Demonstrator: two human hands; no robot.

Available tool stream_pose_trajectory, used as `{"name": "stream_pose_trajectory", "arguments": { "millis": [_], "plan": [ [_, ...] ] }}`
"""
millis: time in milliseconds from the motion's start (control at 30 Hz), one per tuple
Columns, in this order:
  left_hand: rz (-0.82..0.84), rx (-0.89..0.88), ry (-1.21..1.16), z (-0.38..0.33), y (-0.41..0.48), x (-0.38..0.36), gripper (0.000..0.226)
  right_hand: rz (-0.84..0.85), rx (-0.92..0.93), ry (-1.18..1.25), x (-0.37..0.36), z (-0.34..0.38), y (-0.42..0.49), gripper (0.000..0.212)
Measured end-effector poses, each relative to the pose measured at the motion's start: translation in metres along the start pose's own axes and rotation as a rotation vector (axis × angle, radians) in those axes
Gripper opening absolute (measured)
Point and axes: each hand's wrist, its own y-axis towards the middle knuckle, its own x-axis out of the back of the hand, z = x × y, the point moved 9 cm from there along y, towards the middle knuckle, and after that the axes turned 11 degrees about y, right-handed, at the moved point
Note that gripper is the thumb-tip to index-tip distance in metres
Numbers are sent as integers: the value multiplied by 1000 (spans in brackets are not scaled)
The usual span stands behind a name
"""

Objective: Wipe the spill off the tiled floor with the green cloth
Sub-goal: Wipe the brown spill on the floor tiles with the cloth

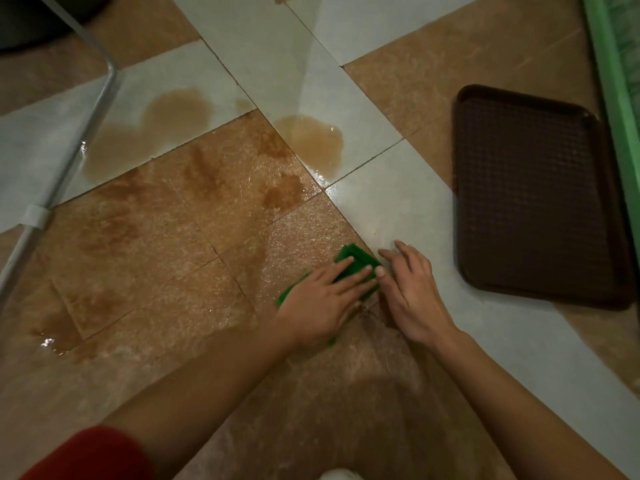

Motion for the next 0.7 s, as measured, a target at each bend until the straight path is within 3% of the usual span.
{"name": "stream_pose_trajectory", "arguments": {
  "millis": [100, 300, 500, 700],
  "plan": [
    [-2, -24, 29, 15, -7, -3, 54, 4, 14, -12, 0, 3, -1, 78],
    [-32, 275, 11, 69, -3, 10, 57, 78, 29, -80, -14, 8, -5, 78],
    [-11, 45, 98, 44, -35, -3, 49, 103, 93, -50, -28, 41, 6, 70],
    [-25, 334, 50, 112, -74, 4, 52, 183, 131, -141, -55, 68, 10, 69]
  ]
}}
